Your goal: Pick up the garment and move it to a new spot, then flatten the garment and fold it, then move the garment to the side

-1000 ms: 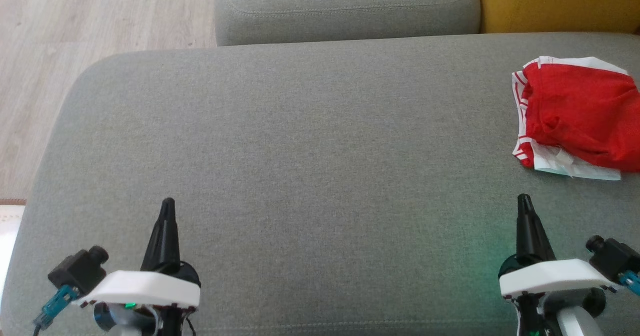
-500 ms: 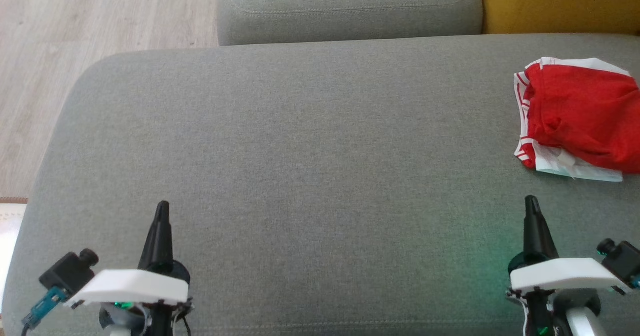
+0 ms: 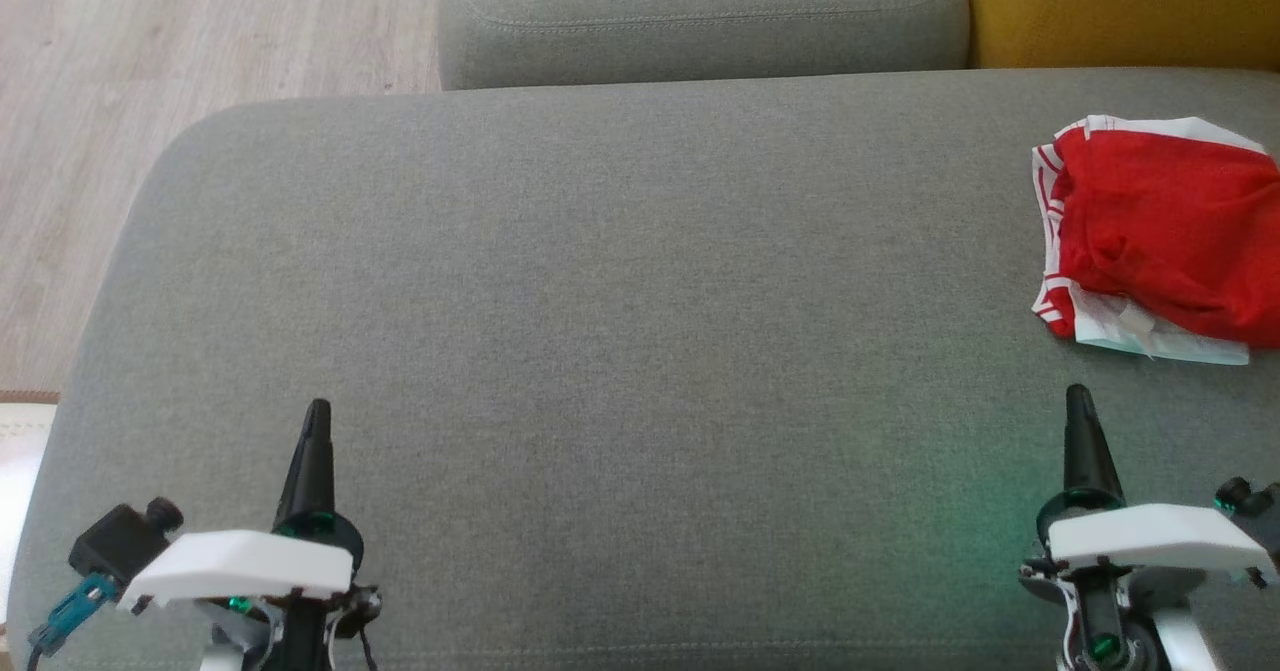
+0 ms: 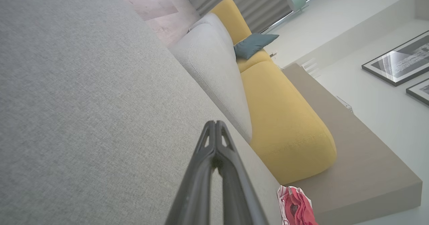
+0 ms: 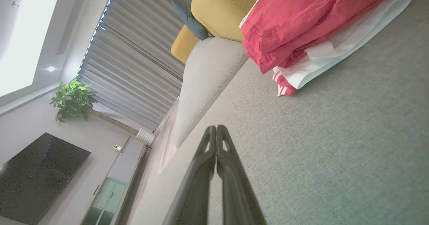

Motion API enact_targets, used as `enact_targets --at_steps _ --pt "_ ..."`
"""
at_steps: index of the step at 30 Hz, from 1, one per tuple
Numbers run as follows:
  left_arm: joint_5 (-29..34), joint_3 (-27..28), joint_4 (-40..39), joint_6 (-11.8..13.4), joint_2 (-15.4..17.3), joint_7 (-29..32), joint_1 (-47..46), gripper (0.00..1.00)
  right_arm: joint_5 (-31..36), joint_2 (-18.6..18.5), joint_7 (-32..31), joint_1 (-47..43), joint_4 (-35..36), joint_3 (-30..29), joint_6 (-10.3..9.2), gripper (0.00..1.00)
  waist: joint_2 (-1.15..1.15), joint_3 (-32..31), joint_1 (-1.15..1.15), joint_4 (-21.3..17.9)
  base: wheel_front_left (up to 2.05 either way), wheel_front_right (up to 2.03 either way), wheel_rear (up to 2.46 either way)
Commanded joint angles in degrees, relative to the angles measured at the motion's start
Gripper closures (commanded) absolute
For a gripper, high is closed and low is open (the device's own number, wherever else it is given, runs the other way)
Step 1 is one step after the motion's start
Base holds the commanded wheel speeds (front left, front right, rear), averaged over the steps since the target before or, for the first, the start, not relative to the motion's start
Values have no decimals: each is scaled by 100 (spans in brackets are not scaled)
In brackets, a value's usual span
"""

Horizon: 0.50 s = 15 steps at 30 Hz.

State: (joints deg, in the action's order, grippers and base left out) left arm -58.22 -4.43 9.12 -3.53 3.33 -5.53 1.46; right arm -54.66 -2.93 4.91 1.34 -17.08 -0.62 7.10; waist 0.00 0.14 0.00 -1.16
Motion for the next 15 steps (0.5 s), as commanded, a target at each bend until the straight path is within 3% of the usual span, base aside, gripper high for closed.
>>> enact_targets --at_steps 1,15 --pt "-195 189 -144 -53 96 57 -333 100 -213 -106 -61 307 233 21 21 100 0 0 0 4 0 0 0" --pt "-973 335 -2 -131 107 270 -426 100 -1052 -110 -274 344 252 -78 25 100 0 1 0 29 0 0 0"
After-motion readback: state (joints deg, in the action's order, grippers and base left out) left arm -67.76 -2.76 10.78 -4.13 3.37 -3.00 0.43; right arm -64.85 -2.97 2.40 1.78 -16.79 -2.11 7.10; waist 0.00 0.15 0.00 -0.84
